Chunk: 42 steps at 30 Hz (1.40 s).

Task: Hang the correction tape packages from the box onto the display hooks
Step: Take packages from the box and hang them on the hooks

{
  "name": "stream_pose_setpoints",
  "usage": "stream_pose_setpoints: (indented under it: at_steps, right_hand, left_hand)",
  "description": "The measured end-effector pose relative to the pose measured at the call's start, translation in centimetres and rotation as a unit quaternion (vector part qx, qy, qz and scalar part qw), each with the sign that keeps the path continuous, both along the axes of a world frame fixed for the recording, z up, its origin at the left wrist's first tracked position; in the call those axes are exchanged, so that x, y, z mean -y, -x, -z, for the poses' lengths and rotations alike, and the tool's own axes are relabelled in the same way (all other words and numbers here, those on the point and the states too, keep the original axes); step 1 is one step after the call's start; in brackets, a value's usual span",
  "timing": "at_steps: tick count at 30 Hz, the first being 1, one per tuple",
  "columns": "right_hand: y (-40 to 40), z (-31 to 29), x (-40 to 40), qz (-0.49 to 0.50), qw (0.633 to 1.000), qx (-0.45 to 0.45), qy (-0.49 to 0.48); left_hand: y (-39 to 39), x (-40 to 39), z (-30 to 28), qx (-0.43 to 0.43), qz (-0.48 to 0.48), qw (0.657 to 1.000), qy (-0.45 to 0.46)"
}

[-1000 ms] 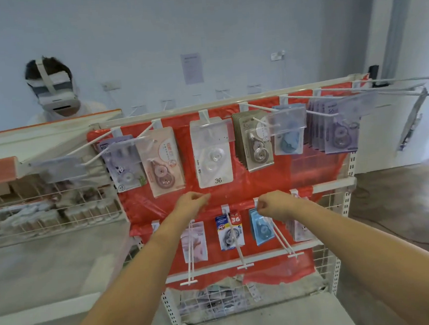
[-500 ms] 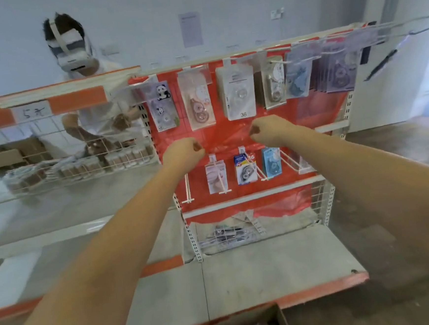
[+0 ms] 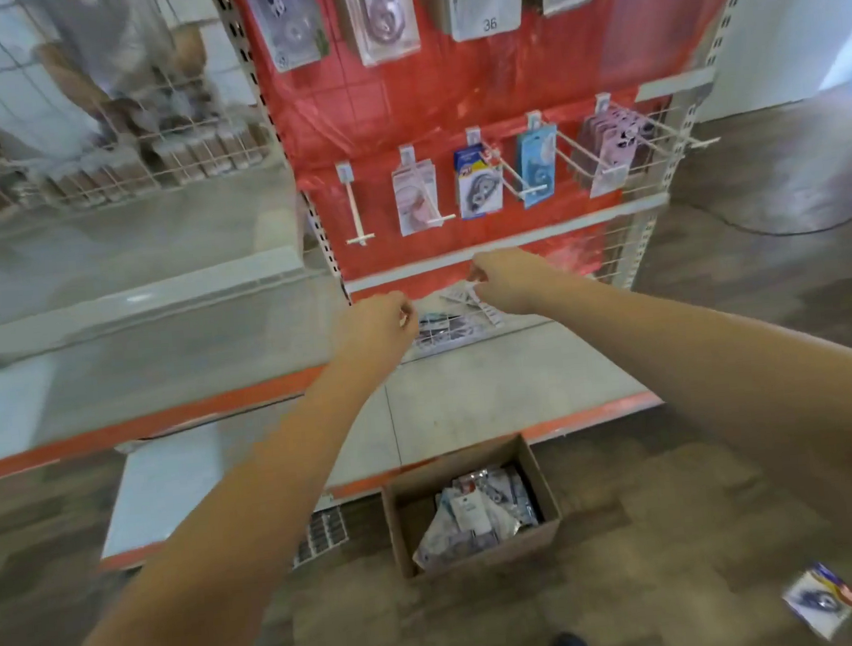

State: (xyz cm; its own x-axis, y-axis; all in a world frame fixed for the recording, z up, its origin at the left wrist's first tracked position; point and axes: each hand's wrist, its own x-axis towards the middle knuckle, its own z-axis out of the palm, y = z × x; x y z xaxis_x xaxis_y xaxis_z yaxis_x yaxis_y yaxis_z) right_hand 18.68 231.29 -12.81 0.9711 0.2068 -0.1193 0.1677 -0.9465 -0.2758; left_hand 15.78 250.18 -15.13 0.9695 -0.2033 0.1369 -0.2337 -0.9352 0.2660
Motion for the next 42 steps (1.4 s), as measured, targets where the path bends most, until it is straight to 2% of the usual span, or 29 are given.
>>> stream_pose_setpoints:
  at_steps: [8, 15, 18, 23, 27, 33, 38, 42]
  right_hand:
    - [-0.8, 19.2, 2.8, 0.003, 0.985, -0.171, 0.040]
    - [-0.1, 41.8, 3.1, -0.015, 0.958, -0.276, 0.074]
    - [0.2, 52.3, 2.4, -0.022, 0.942, -0.325, 0.080]
    - [0.0, 67.7, 1.3, -0.004, 0.927, -0.364, 0.086]
    - [-1.2, 77.0, 0.9, -0.033, 0.924, -0.359, 0.123]
    - [-2.9, 85.0, 1.3, -0.016, 0.925, -0.363, 0.108]
    - [-3.0, 86.2, 0.7, -0.007, 0.913, -0.402, 0.070]
    - [-2.6, 85.7, 0.4, 0.013, 0.907, -0.422, -0.005]
  left_hand:
    - [-1.7, 1.8, 16.9, -0.101, -0.024, 0.993, -0.060]
    - [-2.2, 0.5, 37.4, -0.199, -0.015, 0.972, -0.123]
    - [-2.5, -0.2, 47.1, -0.219, 0.002, 0.969, -0.114]
    - [-2.9, -0.8, 62.3, -0.253, 0.015, 0.962, -0.106]
    - [-4.2, -1.5, 72.4, -0.298, -0.001, 0.941, -0.160]
    - [-5.8, -3.4, 82.0, -0.373, -0.065, 0.911, -0.163]
    - [-4.9, -4.5, 85.0, -0.445, -0.114, 0.881, -0.115]
    - [-4.1, -5.1, 85.8, -0.498, -0.130, 0.854, -0.075]
